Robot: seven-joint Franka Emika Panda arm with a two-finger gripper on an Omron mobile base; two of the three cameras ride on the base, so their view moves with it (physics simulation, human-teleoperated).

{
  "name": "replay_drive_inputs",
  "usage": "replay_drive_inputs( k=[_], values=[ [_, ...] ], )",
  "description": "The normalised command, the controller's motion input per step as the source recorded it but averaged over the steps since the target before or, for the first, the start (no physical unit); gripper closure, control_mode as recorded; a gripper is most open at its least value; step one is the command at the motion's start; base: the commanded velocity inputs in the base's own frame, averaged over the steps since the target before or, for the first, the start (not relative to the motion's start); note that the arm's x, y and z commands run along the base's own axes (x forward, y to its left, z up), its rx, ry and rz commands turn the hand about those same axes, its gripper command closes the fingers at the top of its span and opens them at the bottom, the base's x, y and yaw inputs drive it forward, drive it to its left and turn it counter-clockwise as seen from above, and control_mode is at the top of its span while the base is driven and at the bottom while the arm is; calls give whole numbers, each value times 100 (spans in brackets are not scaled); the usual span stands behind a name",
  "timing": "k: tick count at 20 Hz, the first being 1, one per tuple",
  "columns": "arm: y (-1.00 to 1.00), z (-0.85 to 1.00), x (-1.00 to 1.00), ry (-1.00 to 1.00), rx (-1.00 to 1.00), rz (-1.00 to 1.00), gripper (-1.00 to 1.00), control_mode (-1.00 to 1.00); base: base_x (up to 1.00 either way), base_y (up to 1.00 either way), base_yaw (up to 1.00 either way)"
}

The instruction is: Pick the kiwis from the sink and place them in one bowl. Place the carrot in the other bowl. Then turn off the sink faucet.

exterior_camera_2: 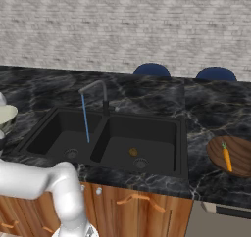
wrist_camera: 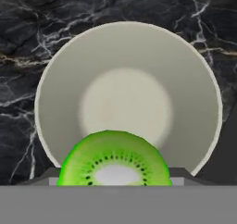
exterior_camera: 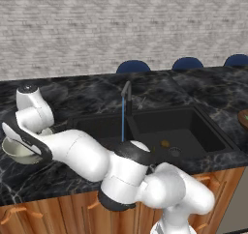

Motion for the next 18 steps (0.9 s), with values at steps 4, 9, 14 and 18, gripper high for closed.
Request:
replay_drive_inputs(
  k=[4, 9, 14, 18],
  values=[
    [25, -39, 27, 11, -1, 0, 100, -100, 0, 0, 0],
    [22, -36, 29, 5, -2, 0, -100, -100, 0, 0, 0],
    [28, -30, 22, 3, -2, 0, -100, -100, 0, 0, 0],
    [13, 14, 3, 1, 0, 0, -100, -100, 0, 0, 0]
  ],
)
